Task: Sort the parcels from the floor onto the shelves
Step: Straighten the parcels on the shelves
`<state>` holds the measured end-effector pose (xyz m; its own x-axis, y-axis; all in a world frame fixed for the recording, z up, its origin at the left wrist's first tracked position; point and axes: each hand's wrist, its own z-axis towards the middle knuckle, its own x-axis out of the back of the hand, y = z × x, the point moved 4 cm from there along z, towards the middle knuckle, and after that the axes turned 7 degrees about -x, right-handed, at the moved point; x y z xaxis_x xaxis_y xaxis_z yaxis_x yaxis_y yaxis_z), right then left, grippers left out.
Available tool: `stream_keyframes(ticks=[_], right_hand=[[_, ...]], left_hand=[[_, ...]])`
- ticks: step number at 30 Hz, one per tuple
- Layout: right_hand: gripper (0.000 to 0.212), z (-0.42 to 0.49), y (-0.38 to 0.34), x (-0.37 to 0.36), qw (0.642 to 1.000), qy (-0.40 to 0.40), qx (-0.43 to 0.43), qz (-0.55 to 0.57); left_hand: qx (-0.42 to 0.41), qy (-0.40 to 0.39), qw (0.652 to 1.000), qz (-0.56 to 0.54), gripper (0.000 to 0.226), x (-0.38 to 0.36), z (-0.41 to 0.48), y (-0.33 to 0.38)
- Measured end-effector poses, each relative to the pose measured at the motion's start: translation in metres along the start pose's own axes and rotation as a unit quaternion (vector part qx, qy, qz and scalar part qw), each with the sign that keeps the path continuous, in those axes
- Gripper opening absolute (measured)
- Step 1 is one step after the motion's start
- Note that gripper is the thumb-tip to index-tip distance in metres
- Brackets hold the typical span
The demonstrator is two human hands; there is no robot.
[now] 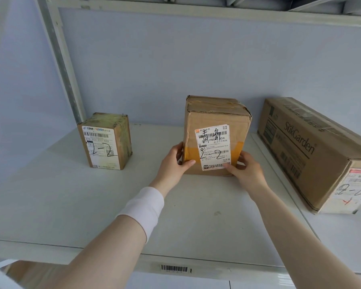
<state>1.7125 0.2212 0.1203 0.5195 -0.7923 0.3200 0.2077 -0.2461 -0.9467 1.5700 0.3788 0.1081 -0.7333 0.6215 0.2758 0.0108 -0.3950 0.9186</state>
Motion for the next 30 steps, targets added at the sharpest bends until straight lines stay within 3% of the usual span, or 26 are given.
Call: stream_keyframes(ticks=[6, 12, 21, 24, 30], right_hand=[[0.077, -0.006, 0.006, 0.001, 1.0, 0.016, -0.016, -0.008], [0.084, -0.027, 0.003, 0.017, 1.0, 0.023, -0.004, -0.008], [0.08, -0.083, -0.003, 0.104, 0.994, -0.031, 0.094, 0.038], [0.077, -0.102, -0.002, 0.142, 0.991, -0.032, 0.117, 0.05], [0.049, -0.122, 0.014, 0.215, 0.989, 0.05, 0.132, 0.05]], left_hand=[[0.001, 0.0, 1.0, 0.013, 0.075, 0.003, -0.013, -0.003], [-0.058, 0.112, 0.992, 0.023, 0.068, 0.015, -0.041, 0.026], [-0.155, 0.23, 0.958, 0.076, 0.066, -0.03, -0.098, 0.108], [-0.177, 0.217, 0.959, 0.052, 0.061, -0.068, -0.118, 0.132], [-0.151, 0.09, 0.984, 0.008, 0.06, -0.154, -0.131, 0.149]])
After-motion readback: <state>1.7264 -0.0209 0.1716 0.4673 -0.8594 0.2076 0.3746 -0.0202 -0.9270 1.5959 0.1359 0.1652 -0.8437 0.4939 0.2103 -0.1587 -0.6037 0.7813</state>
